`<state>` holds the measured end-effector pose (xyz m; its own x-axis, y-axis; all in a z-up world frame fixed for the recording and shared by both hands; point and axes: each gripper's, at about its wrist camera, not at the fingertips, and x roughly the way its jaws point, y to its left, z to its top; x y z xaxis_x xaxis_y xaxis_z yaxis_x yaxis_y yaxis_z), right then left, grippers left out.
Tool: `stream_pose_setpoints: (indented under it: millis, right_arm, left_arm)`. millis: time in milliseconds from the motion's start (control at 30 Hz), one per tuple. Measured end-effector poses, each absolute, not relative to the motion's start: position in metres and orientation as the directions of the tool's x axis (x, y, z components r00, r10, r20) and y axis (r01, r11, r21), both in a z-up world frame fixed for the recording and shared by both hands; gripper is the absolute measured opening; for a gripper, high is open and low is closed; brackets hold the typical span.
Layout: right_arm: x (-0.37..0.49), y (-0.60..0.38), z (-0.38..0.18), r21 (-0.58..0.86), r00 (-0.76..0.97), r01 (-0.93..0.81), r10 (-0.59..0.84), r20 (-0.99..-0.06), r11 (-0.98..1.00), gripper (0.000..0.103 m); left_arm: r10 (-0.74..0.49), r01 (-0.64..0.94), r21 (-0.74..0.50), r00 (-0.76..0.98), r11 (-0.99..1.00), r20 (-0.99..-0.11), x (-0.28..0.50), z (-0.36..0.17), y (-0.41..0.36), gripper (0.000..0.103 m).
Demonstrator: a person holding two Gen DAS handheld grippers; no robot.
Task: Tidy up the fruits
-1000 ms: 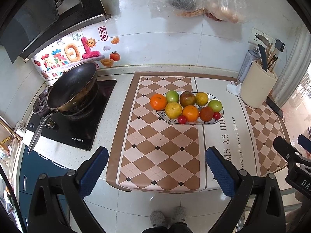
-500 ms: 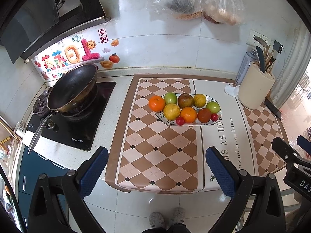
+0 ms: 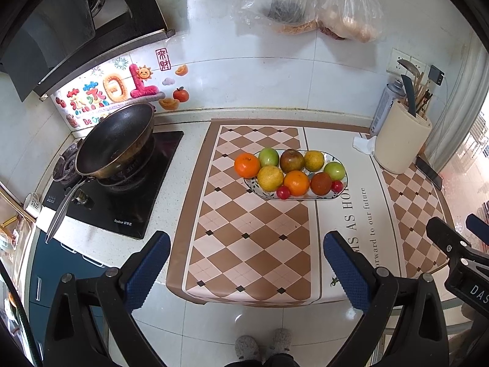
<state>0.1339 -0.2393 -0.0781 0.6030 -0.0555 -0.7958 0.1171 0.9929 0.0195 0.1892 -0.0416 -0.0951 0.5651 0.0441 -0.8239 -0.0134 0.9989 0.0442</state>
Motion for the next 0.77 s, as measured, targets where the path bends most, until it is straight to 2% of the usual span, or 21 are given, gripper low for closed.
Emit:
stream_pose_setpoints:
  millis: [767]
  right_arm:
    - [0.1305,-0.2363,-0.0759,0.021,0.603,0.119,-0.056,-0.796,0.993,0.101]
  left_arm:
    - [0.059,-0.021,0.058,0.604,0.998,-0.795,0.1817,-0.0865,-0.0416,0.103]
